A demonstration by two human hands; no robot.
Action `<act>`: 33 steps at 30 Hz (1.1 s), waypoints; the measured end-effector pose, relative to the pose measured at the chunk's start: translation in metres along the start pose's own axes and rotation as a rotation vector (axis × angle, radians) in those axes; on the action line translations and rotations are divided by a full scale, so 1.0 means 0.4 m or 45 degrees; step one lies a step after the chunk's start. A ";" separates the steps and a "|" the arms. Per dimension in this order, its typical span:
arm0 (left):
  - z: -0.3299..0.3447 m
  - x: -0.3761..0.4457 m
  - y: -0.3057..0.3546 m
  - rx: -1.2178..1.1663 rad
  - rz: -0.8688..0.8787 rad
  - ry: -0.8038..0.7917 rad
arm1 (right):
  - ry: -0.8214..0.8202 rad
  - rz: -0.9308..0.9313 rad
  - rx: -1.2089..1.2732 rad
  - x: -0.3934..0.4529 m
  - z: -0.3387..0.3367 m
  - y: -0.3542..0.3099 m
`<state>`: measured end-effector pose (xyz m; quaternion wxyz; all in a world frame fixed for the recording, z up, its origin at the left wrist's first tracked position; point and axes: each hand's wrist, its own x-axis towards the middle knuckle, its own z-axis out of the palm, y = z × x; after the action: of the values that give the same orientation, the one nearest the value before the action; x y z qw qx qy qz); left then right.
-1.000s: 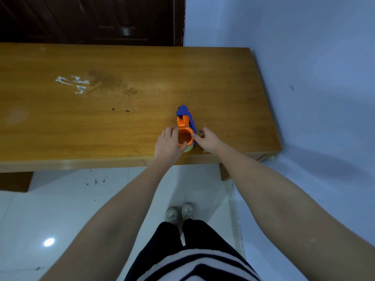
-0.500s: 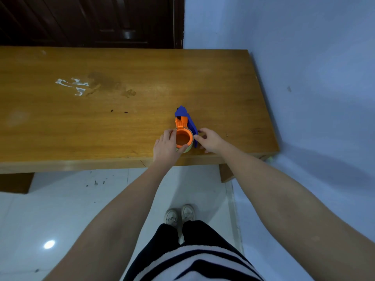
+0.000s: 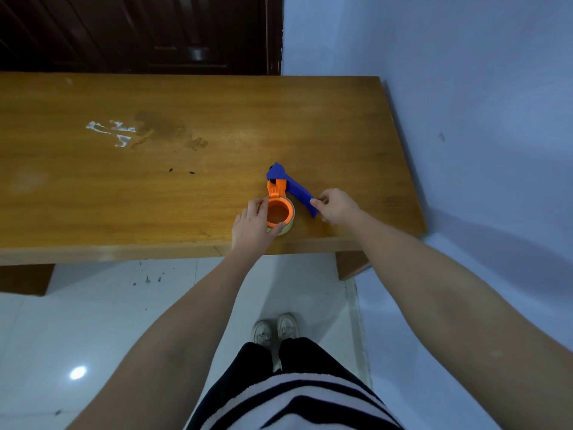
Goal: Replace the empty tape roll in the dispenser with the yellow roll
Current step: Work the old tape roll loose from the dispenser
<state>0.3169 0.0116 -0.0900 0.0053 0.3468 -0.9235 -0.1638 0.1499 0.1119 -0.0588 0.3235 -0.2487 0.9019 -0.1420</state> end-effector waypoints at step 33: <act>0.002 0.009 -0.005 -0.243 -0.067 -0.017 | 0.006 -0.046 -0.056 -0.039 0.113 -0.136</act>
<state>0.3154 0.0083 -0.0919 0.0279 0.3676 -0.8943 -0.2536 0.2090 0.0705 -0.0621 0.3131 -0.2716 0.9009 -0.1287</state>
